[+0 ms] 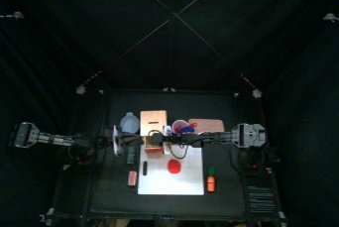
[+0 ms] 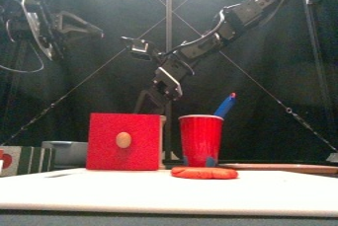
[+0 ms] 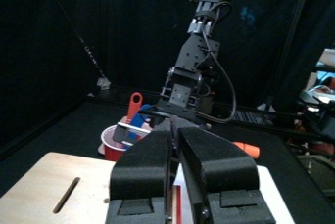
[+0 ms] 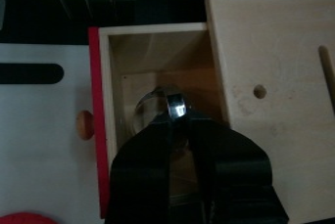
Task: Get the cutter from the drawer then cut the dough then place the extra dough in the bowl
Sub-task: Place the cutter on the board
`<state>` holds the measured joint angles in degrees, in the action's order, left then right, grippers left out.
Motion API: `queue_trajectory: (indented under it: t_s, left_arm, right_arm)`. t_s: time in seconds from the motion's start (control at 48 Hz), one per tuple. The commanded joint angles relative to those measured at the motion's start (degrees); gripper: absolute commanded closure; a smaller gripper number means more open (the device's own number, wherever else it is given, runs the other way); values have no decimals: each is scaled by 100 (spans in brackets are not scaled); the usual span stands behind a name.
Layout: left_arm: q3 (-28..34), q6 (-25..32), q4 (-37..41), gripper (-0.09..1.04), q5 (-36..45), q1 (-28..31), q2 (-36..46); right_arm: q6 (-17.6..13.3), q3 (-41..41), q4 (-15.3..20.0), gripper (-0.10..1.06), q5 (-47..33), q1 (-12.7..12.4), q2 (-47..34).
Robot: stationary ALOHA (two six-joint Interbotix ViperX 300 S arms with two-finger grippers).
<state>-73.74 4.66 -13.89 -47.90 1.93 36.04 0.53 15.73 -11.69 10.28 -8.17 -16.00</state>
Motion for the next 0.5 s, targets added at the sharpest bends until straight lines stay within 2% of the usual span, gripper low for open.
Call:
queue_trajectory:
  t_s: [0.021, 0.208, 0.5]
  left_arm:
    - [70, 9, -35, 44, -53, 44, 0]
    - [53, 9, -62, 44, -53, 62, 0]
    - [53, 9, -62, 44, -53, 158, 0]
  right_arm:
    - [-18, -158, -202, 52, -35, 88, 554]
    - [-88, -70, -475, 52, -35, 193, 1107]
    - [-97, 606, -589, 52, -18, 220, 2153]
